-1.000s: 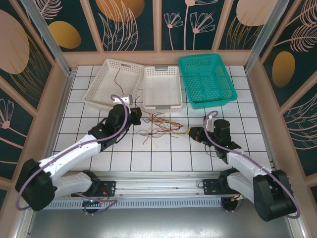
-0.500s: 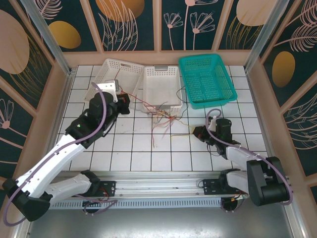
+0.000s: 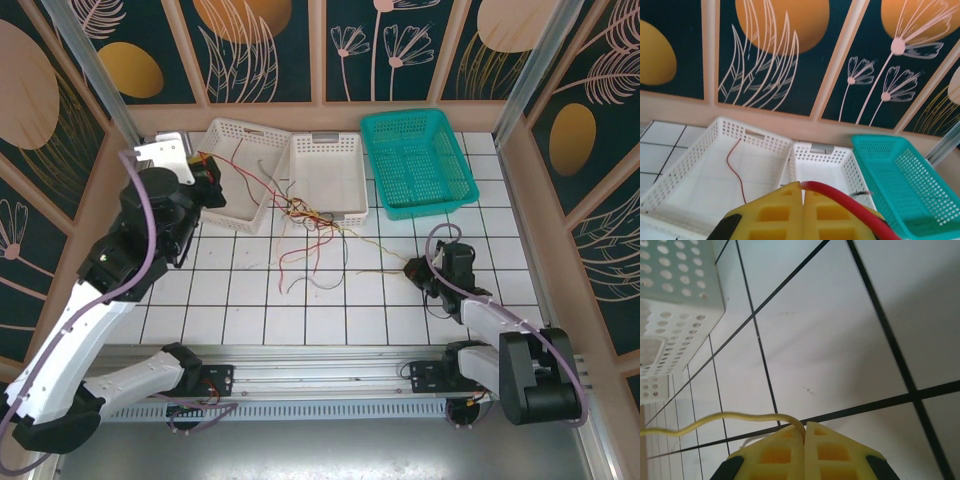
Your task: Untangle the cables
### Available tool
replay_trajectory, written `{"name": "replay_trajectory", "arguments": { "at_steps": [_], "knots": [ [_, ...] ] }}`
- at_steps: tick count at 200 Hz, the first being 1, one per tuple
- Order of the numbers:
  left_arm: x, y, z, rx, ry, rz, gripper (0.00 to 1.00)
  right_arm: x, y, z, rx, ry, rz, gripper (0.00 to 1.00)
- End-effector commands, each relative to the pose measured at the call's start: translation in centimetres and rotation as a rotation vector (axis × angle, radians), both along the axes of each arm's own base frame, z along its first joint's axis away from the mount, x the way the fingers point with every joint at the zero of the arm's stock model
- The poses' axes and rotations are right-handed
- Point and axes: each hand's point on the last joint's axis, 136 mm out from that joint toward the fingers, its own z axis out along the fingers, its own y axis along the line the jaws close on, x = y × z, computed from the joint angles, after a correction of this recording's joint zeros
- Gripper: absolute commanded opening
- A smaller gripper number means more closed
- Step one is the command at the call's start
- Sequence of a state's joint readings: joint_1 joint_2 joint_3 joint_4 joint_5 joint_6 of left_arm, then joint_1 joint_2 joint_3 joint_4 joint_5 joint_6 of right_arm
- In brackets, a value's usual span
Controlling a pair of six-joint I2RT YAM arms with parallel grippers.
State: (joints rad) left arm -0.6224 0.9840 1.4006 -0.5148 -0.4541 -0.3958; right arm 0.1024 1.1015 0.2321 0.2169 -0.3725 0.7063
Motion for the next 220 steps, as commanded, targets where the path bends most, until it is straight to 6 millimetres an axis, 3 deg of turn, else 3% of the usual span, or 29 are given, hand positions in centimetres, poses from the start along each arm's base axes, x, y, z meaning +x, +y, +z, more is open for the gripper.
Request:
{"name": "replay_trajectory", "arguments": {
  "at_steps": [1, 50, 89, 114, 136, 170, 199, 220],
  "knots": [
    [-1.0, 2.0, 3.0, 0.003, -0.062, 0.053, 0.0, -1.0, -2.3, -1.8, -0.055, 0.072, -0.117, 0.0],
    [-3.0, 4.6, 6.5, 0.01, -0.132, 0.12, 0.0, -1.3, -3.8, -1.7, -0.061, 0.065, -0.2, 0.0],
    [-2.6, 3.7, 5.2, 0.008, -0.1, 0.081, 0.0, -1.2, -3.7, -1.1, -0.048, 0.033, -0.192, 0.0],
    [-2.6, 3.3, 4.7, -0.01, -0.102, 0.063, 0.0, -1.1, -3.5, 0.4, -0.034, -0.037, -0.185, 0.0],
    [-1.7, 1.8, 2.6, -0.005, -0.056, 0.02, 0.0, -0.7, -3.1, 3.4, -0.022, -0.134, -0.157, 0.0],
    [0.1, -0.5, -1.3, -0.014, 0.005, -0.033, 0.0, 0.2, -3.8, 9.8, -0.072, -0.269, -0.171, 0.0],
    [1.6, -0.8, -3.5, 0.02, 0.025, 0.004, 0.0, 0.6, -3.7, 13.6, -0.075, -0.325, -0.158, 0.0],
    [3.0, -0.6, -4.0, 0.066, 0.025, 0.048, 0.0, 0.6, -3.1, 16.1, -0.051, -0.371, -0.131, 0.0]
  ]
}}
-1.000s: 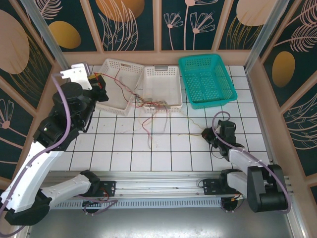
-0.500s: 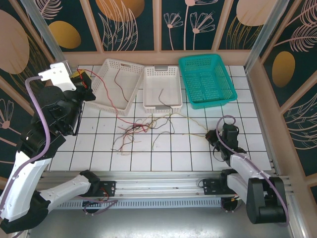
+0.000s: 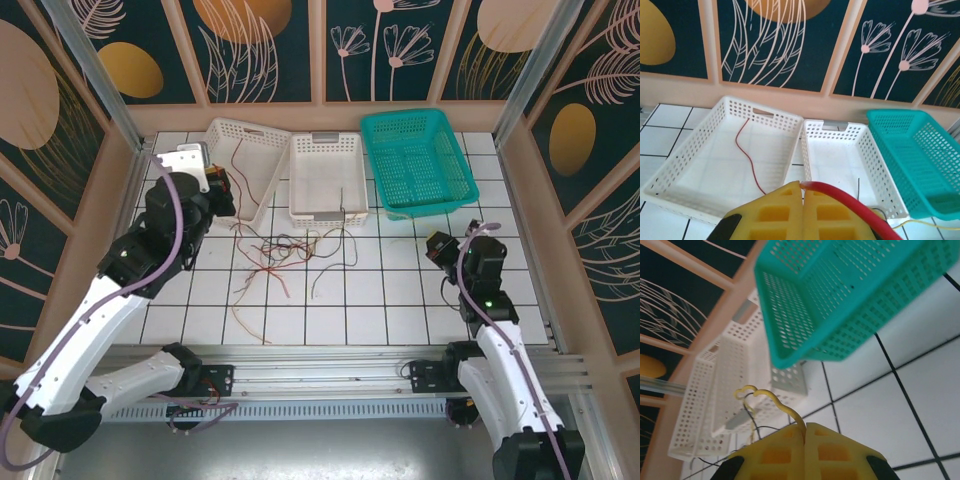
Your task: Untangle the cables
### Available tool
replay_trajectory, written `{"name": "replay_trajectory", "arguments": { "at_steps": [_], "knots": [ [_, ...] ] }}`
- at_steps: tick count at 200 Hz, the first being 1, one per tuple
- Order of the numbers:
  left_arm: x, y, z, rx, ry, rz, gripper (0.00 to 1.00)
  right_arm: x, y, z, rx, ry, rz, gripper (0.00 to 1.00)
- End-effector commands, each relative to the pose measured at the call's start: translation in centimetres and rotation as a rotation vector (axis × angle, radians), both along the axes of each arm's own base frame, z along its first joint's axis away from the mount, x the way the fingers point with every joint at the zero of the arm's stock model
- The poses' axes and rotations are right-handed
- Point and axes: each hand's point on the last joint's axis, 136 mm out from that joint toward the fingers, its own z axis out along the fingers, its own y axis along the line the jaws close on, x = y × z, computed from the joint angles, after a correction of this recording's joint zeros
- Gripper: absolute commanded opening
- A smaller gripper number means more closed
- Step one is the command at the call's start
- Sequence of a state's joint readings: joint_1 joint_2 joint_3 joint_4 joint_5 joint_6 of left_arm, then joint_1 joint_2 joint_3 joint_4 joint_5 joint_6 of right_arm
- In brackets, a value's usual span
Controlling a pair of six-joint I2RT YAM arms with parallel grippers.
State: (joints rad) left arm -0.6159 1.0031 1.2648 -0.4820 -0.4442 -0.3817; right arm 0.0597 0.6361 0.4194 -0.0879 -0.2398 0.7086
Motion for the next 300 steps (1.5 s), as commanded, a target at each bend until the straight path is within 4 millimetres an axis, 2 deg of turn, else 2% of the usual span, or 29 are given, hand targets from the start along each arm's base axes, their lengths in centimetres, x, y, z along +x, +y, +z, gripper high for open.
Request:
{"name": "replay_trajectory", "arguments": {
  "at_steps": [1, 33, 62, 97, 141, 160, 204, 208, 230, 270, 300],
  "knots": [
    [1.5, 0.5, 1.7, -0.012, -0.076, 0.054, 0.0, -0.4, 0.2, 2.0, -0.015, -0.02, 0.026, 0.0],
    [4.5, 1.9, 2.5, 0.031, -0.096, 0.123, 0.0, -0.6, 0.9, 5.9, -0.024, -0.111, 0.075, 0.0],
    [7.5, 3.2, 3.1, 0.072, -0.108, 0.193, 0.0, -1.3, 2.1, 8.4, -0.015, -0.17, 0.149, 0.0],
    [11.6, 6.1, 2.4, 0.055, -0.09, 0.277, 0.0, -2.6, 3.0, 10.7, -0.01, -0.244, 0.208, 0.0],
    [16.3, 6.9, 0.7, 0.112, -0.063, 0.342, 0.0, -4.2, 4.6, 12.9, -0.003, -0.3, 0.318, 0.0],
    [18.1, 7.5, -0.7, 0.158, -0.043, 0.384, 0.0, -4.9, 4.9, 13.5, -0.009, -0.318, 0.344, 0.0],
    [21.7, 10.4, -4.4, 0.195, 0.016, 0.493, 0.0, -6.1, 5.7, 14.3, -0.012, -0.344, 0.402, 0.0],
    [22.4, 10.6, -5.7, 0.208, 0.041, 0.498, 0.0, -6.2, 5.7, 14.3, -0.012, -0.343, 0.405, 0.0],
    [24.0, 11.2, -8.5, 0.252, 0.096, 0.53, 0.0, -6.5, 5.8, 14.3, -0.015, -0.344, 0.41, 0.0],
    [25.4, 11.5, -14.2, 0.322, 0.195, 0.55, 0.0, -7.4, 5.7, 15.4, -0.024, -0.365, 0.414, 0.0],
    [26.1, 11.6, -17.7, 0.357, 0.259, 0.549, 0.0, -8.1, 6.1, 16.6, -0.023, -0.392, 0.434, 0.0]
  ]
}}
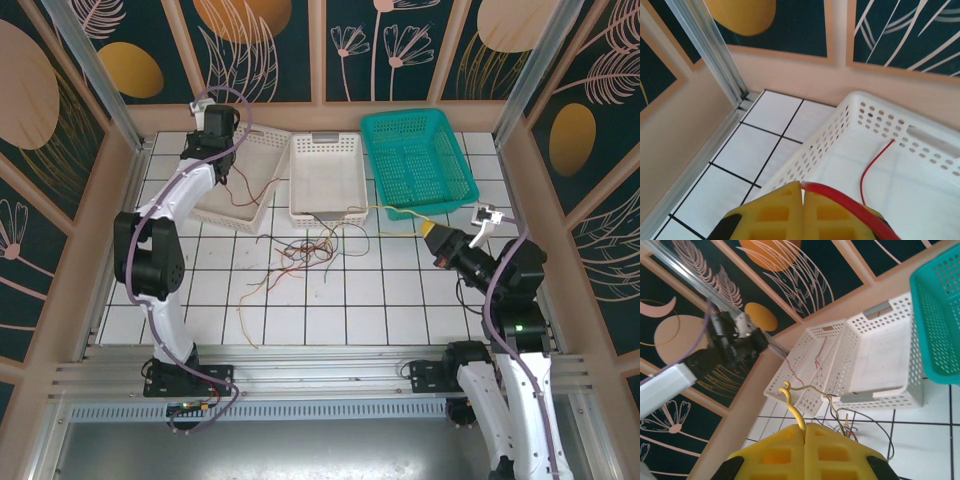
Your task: Untangle the cables
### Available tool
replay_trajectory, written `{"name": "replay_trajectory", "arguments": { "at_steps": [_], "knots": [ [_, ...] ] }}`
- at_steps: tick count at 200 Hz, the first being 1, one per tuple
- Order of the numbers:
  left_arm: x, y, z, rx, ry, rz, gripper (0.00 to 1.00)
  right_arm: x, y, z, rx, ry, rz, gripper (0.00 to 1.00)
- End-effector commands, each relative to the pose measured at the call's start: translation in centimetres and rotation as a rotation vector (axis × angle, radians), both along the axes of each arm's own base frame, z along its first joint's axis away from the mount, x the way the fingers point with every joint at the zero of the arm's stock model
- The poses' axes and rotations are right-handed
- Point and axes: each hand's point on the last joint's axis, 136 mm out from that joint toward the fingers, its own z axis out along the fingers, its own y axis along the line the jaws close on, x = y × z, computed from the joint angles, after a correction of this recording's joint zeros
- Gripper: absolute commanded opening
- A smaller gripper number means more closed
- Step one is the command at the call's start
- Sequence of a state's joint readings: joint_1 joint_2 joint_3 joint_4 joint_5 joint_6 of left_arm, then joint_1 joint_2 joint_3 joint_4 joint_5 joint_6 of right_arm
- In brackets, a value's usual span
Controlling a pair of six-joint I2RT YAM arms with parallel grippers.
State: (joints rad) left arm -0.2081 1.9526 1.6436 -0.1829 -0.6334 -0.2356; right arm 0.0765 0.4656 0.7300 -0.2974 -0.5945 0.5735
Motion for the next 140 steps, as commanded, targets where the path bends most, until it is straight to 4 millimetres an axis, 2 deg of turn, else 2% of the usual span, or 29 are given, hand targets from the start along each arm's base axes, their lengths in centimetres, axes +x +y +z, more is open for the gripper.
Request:
{"name": "replay_trajectory", "arguments": {
  "at_steps": [1, 56, 94, 116, 140],
  "knots": [
    [0.6, 0.6, -1.4, 0.035, 0.023, 0.027, 0.0, -1.3, 0.6, 2.2, -0.007, -0.069, 0.043, 0.0],
    [0.5, 0.9, -6.1, 0.069, 0.122, 0.04, 0.0, -1.8, 0.9, 2.6, 0.002, -0.081, 0.063, 0.0],
    [0.3, 0.9, -7.9, 0.073, 0.161, 0.03, 0.0, -1.7, 1.0, 2.1, 0.005, -0.066, 0.064, 0.0],
    [0.2, 0.7, -8.4, 0.067, 0.176, 0.019, 0.13, -1.6, 0.9, 2.2, 0.006, -0.069, 0.058, 0.0],
    [0.3, 0.5, -8.1, 0.059, 0.173, 0.005, 0.25, -1.6, 0.9, 2.2, 0.01, -0.07, 0.061, 0.0]
  ]
}}
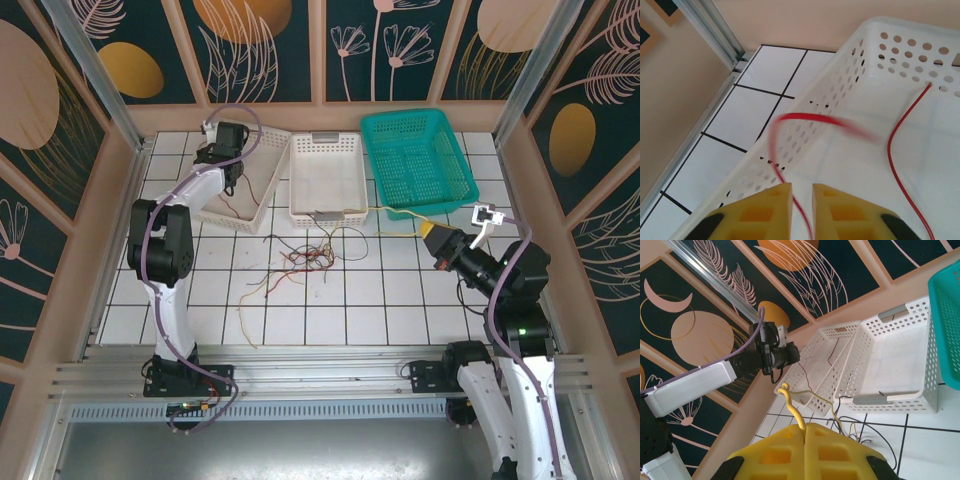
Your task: Untangle the cables
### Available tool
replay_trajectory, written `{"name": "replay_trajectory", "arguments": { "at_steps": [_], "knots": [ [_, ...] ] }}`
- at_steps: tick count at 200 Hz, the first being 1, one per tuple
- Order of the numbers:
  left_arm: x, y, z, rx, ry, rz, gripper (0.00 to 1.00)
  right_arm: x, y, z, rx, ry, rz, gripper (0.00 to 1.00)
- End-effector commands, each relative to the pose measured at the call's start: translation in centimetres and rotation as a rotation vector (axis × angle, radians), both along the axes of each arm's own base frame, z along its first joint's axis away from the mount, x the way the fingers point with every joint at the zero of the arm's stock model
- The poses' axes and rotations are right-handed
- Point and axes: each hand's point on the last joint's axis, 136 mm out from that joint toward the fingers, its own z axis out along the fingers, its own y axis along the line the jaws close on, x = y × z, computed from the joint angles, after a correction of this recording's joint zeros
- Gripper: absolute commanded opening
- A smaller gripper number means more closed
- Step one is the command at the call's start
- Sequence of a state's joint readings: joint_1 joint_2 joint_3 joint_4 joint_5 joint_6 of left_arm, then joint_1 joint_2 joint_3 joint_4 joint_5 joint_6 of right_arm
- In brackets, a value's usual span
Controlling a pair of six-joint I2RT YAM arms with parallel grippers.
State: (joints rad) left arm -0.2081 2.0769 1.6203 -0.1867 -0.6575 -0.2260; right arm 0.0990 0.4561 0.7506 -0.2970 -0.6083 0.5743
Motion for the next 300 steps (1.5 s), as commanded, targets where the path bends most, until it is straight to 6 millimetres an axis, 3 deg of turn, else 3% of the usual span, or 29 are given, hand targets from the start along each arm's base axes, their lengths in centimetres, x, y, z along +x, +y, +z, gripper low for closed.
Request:
{"name": "replay_trajectory", "arguments": {
  "at_steps": [1, 40, 77, 104, 126, 146, 197, 258, 300],
  "knots": [
    [-0.1, 0.2, -0.6, 0.005, 0.023, -0.009, 0.26, -0.7, 0.3, 1.1, 0.006, -0.04, 0.026, 0.0],
    [0.2, -0.5, 0.8, -0.027, 0.01, -0.041, 0.41, -0.7, 0.4, 1.0, 0.01, -0.037, 0.028, 0.0],
    [-0.6, -2.7, 5.2, -0.198, -0.058, -0.119, 0.61, -0.2, 0.2, 0.7, 0.012, -0.017, 0.01, 0.0],
    [-3.2, -5.3, 7.9, -0.395, -0.106, -0.205, 0.64, 0.3, 0.1, 0.8, 0.019, -0.015, -0.001, 0.0],
    [-6.7, -8.0, 9.3, -0.54, -0.147, -0.302, 0.66, 0.8, -0.1, 0.9, 0.024, -0.013, -0.02, 0.0],
    [-10.3, -11.4, 8.6, -0.598, -0.134, -0.403, 0.66, 1.3, -0.2, 0.5, 0.029, 0.002, -0.029, 0.0],
    [-18.8, -19.9, 3.8, -0.713, -0.073, -0.665, 0.72, 2.5, -0.6, -0.3, 0.046, 0.042, -0.068, 0.0],
    [-23.0, -29.7, -0.9, -0.763, 0.039, -0.909, 0.75, 2.4, -0.5, 0.2, 0.053, 0.039, -0.062, 0.0],
    [-24.6, -32.4, -3.1, -0.768, 0.087, -0.974, 0.75, 2.2, -0.5, 0.2, 0.05, 0.039, -0.059, 0.0]
  ]
}}
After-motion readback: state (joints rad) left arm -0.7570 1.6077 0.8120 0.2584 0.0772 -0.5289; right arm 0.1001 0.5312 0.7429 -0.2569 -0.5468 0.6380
